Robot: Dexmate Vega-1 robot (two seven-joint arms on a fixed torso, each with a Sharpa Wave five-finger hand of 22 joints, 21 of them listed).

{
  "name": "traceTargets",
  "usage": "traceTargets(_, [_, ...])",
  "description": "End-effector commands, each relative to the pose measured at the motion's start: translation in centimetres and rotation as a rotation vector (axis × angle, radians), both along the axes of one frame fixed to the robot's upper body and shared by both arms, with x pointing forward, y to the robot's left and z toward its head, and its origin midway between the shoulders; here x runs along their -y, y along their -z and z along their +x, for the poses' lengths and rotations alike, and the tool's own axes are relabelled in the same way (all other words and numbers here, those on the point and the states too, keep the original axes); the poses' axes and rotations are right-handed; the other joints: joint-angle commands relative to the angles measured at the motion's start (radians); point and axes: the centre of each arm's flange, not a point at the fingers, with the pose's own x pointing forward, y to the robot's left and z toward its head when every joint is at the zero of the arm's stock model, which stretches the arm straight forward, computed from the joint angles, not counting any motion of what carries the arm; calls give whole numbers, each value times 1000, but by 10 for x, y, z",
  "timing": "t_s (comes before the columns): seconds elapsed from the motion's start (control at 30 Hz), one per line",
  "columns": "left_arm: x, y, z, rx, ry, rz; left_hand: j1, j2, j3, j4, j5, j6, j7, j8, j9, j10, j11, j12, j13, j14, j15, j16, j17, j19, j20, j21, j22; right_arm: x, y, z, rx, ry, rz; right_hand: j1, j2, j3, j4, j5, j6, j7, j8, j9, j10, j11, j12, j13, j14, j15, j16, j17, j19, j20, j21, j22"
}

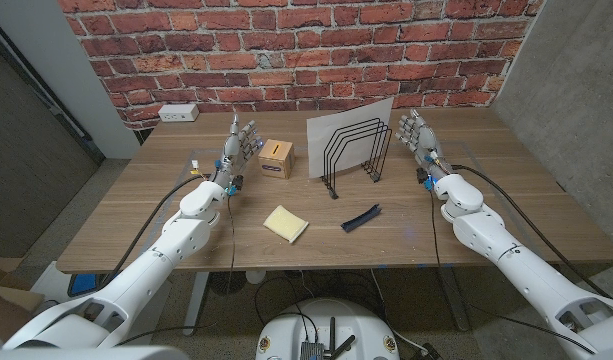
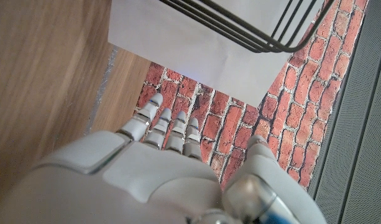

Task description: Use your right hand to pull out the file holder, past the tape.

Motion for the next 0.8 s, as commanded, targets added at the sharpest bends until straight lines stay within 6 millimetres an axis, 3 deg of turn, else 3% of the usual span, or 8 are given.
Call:
traceTargets(0.03, [0, 0, 0, 0, 0, 0, -3, 10, 1, 7, 4, 1, -7, 4, 1, 0, -3, 6, 5, 9, -8, 6, 2, 8, -1, 7, 5, 7, 0, -13, -6, 16, -6, 4, 13, 10, 0, 9, -30, -1, -8, 3, -33, 2, -9, 1, -18, -26, -7, -10, -25, -15, -11, 5])
traceTargets(0.47, [0, 0, 0, 0, 0, 0, -3, 10, 1, 7, 4, 0, -9, 4, 1, -2, -4, 6, 5, 10, -6, 6, 2, 8, -1, 7, 5, 21, -9, -36, 9, 63, -69, 11, 13, 18, -7, 9, -77, -7, -10, 2, -75, -2, -11, 0, -37, -6, -10, -34, -64, -13, -20, 5])
traceTargets(0.8, [0, 0, 0, 0, -1, -1, -3, 10, 1, 7, 4, 0, -8, 3, 1, -1, -4, 6, 5, 10, -7, 6, 2, 9, -1, 7, 5, 23, -14, -57, 22, 122, -109, 23, 10, 25, -20, 8, -100, -12, -10, 2, -93, -8, -11, 0, -44, 10, -10, -49, -69, -10, -17, 5])
